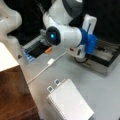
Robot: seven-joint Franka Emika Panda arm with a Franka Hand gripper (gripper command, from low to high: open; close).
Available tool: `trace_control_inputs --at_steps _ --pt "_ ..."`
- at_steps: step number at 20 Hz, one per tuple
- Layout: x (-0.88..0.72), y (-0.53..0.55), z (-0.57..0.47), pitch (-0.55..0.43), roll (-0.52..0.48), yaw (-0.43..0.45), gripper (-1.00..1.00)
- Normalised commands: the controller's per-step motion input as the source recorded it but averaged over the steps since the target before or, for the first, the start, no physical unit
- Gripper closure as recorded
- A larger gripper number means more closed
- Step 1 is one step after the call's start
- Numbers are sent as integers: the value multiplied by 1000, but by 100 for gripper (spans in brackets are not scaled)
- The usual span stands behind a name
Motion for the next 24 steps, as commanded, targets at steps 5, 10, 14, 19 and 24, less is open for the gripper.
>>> trace_control_inputs --at_steps 5,10,14,19,24 --pt "203 178 415 118 -108 162 100" --pt "195 84 306 121 -103 172 100" --pt "188 132 255 102 -107 178 100" --pt "184 240 245 99 -100 149 100" --pt "194 302 176 95 -86 84 100"
